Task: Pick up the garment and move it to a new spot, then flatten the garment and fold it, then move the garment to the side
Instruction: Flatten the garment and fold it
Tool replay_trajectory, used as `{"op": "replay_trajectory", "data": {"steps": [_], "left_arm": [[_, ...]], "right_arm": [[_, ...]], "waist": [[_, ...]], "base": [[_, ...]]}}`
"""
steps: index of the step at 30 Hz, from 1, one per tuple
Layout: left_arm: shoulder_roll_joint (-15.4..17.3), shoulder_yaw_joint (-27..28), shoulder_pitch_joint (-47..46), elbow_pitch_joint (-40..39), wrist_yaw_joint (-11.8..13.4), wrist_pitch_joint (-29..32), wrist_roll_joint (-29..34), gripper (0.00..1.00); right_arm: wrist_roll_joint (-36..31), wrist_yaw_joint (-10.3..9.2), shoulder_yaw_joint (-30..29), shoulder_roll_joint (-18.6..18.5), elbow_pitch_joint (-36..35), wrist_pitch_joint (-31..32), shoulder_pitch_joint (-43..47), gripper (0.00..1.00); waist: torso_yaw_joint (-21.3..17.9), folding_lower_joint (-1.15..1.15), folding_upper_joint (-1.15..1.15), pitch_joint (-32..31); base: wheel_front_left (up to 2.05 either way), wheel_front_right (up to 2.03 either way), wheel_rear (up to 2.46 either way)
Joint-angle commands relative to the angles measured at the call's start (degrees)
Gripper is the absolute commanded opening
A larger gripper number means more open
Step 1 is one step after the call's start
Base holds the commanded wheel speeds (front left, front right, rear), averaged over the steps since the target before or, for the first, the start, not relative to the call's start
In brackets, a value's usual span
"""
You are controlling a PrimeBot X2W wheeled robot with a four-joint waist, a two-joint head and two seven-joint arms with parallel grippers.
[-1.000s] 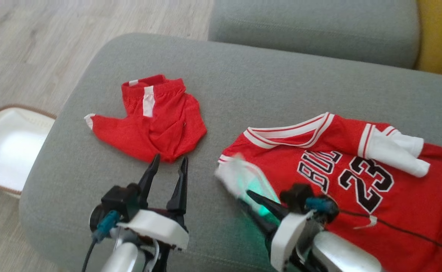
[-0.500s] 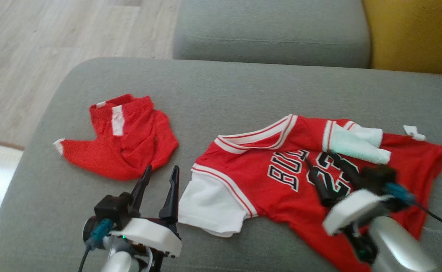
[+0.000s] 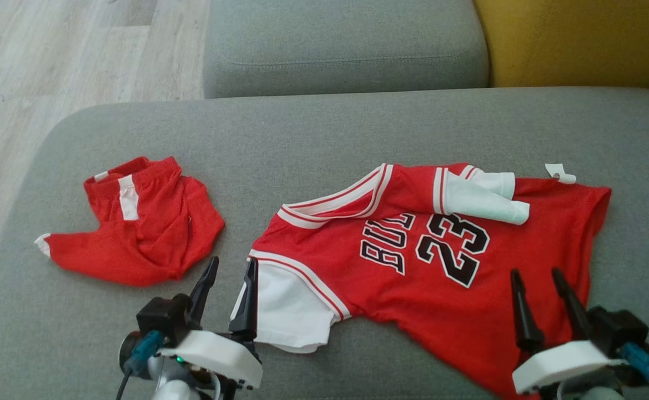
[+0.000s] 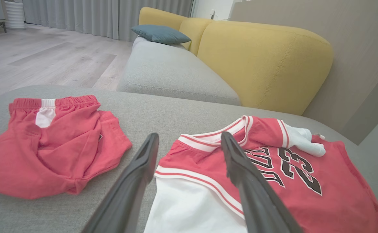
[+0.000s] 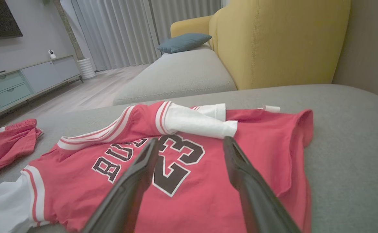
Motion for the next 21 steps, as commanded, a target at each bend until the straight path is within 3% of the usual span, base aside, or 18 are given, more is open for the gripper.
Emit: {"op": "replay_trajectory", "data": {"steps": [1,9,16,21], "left_arm": [[0.0,1.6,-2.4,-1.8,-0.3,-0.3,0.4,1.00],[0.0,-0.6,-3.2,-2.2,-0.2,-0.3,-0.1,1.00],[0.0,-1.6,-4.5,-2.0,-0.3,-0.3,0.3,1.00],[0.0,-2.3,-6.0,-2.1,-0.3,-0.3,0.1,1.00]], "right_arm": [[-0.9,-0.04,0.8,0.2,-3.3,0.5,-3.0,1.00],[-3.5,-0.04,-2.9,0.6,-2.5,7.2,-9.0,1.00],[-6.1,-0.04,-6.4,0.2,6.8,13.7,-19.0,1.00],[-7.8,-0.04,-6.0,-2.3,14.2,15.5,-25.7,1.00]], "waist": [[0.1,0.00,0.00,0.1],[3.8,0.00,0.00,2.0],[7.7,0.00,0.00,5.9],[10.0,0.00,0.00,8.4]], "base": [[0.00,0.00,0.00],[0.00,0.00,0.00],[0.00,0.00,0.00],[0.00,0.00,0.00]]}}
